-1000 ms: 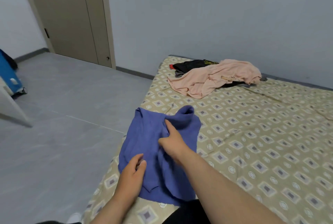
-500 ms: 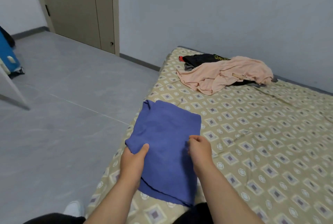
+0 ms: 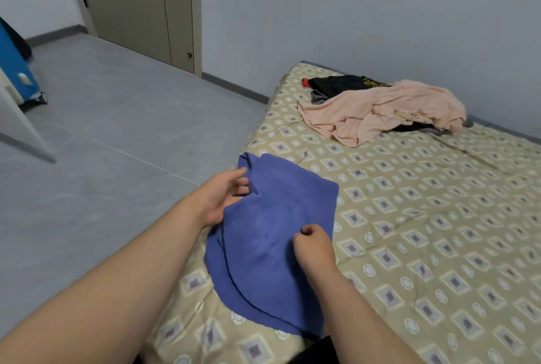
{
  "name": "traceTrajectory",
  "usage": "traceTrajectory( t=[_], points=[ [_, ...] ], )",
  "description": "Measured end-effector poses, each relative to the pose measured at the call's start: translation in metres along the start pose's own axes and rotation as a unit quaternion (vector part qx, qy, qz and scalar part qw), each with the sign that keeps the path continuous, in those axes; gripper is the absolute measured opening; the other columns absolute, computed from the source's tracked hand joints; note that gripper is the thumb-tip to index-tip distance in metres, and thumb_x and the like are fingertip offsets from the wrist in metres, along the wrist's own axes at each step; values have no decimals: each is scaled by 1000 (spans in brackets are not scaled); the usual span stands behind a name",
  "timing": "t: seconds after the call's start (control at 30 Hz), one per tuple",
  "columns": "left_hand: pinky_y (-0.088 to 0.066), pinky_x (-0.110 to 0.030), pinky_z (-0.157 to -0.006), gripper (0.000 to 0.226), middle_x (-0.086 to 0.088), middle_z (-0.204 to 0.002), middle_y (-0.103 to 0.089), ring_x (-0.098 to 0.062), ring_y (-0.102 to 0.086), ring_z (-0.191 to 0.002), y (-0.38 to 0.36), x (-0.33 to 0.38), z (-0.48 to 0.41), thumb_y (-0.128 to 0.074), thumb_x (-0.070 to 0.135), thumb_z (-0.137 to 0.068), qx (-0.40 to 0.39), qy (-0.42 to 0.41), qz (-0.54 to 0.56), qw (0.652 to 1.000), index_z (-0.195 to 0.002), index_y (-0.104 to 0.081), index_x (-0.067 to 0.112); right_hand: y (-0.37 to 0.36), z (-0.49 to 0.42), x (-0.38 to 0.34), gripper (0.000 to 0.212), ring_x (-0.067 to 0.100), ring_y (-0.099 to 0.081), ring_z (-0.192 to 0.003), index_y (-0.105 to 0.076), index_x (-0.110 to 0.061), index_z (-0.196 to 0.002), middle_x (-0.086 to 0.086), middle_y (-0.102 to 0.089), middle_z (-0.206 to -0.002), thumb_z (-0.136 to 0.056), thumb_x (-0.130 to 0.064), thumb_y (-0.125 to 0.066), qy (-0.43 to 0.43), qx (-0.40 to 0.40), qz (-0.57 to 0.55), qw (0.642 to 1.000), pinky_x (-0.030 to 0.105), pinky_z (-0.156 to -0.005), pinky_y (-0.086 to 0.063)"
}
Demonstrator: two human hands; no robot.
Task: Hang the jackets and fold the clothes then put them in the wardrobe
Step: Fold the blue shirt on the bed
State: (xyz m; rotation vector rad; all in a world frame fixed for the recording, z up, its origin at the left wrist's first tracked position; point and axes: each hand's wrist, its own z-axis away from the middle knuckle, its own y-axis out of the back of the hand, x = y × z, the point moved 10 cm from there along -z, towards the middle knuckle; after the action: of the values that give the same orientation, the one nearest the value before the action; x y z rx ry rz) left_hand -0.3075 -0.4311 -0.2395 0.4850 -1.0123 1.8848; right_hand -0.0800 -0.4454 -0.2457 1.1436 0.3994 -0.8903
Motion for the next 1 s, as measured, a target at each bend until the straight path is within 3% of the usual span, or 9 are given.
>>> traceTrajectory(
  t=[0.07, 0.13, 0.3, 0.43, 0.57, 0.63, 0.77, 0.9, 1.0],
  points=[
    [-51, -26, -58, 28, -5, -76, -63, -18, -62, -61, -17, 3, -13, -58, 35, -96, -25, 32, -95, 995, -86, -67, 11, -1, -3, 1, 7, 17, -42, -67, -52, -15, -87, -1, -53, -82, -82, -12, -48, -1, 2, 6, 1000, 30, -57, -34],
    [-44, -25, -53, 24, -3, -76, -62, -16, -56, -57, -18, 8, -26, -66, 35, -91, 15, 45, -222, 974, -90, -64, 11, -2, -5, 3, 9, 16, -48, -71, -54, -16, -89, -2, -58, -87, -83, -13, -49, -5, 4, 6, 1000, 28, -57, -36],
    [-46, -28, -64, 19, -2, -84, -60, -19, -58, -76, -25, 23, -44, -71, 24, -81, 127, -45, -466, 875, -78, -56, 13, -3, -8, 5, 11, 19, -58, -87, -54, -20, -91, -4, -61, -97, -84, -13, -49, -11, 2, 15, 1000, 28, -63, -41],
    [-57, -37, -81, 15, -3, -92, -68, -21, -66, -88, -34, 24, -49, -69, 22, -80, 92, -109, -371, 918, -89, -63, 11, -5, -9, 4, 11, 18, -54, -78, -54, -18, -89, -2, -61, -92, -81, -13, -48, -10, 3, 20, 1000, 32, -66, -42],
    [-54, -46, -96, 42, -9, -119, -66, -28, -66, -107, -29, 22, -60, -74, 20, -85, 70, -65, -237, 967, -123, -59, 9, -8, -8, 4, 12, 14, -50, -70, -52, -20, -90, -6, -58, -86, -79, -17, -48, -9, -6, 18, 1000, 30, -61, -40],
    [-56, -43, -91, 35, -10, -116, -69, -27, -68, -103, -32, 25, -66, -70, 14, -88, 64, -68, -245, 965, -122, -62, 10, -10, -7, 5, 12, 11, -54, -75, -52, -24, -91, -9, -59, -91, -81, -18, -49, -10, -13, 15, 1000, 30, -64, -43],
    [-52, -19, -52, 33, 0, -86, -69, -14, -66, -74, -26, 49, -63, -54, -10, -86, 126, -143, -181, 965, -98, -68, 17, -10, -8, 2, 30, 5, -55, -84, -55, -26, -113, -14, -58, -102, -84, -19, -49, 8, -22, 18, 1000, 29, -69, -42],
    [-50, -21, -56, 28, 0, -88, -67, -13, -64, -73, 5, 67, -50, -53, -7, -86, 203, -176, -157, 950, -100, -65, 14, -13, -1, -18, 42, 16, -57, -105, -55, -25, -127, -6, -56, -117, -87, -18, -48, 91, -1, 56, 994, 31, -88, -46],
    [-44, -18, -47, 16, -3, -73, -64, -12, -61, -53, 22, 44, -39, -56, 9, -91, 204, -107, -152, 961, -78, -65, 14, -18, 6, -28, 44, 16, -54, -112, -57, -27, -130, -7, -55, -121, -89, -17, -47, 136, 4, 75, 988, 25, -88, -41]
  ],
)
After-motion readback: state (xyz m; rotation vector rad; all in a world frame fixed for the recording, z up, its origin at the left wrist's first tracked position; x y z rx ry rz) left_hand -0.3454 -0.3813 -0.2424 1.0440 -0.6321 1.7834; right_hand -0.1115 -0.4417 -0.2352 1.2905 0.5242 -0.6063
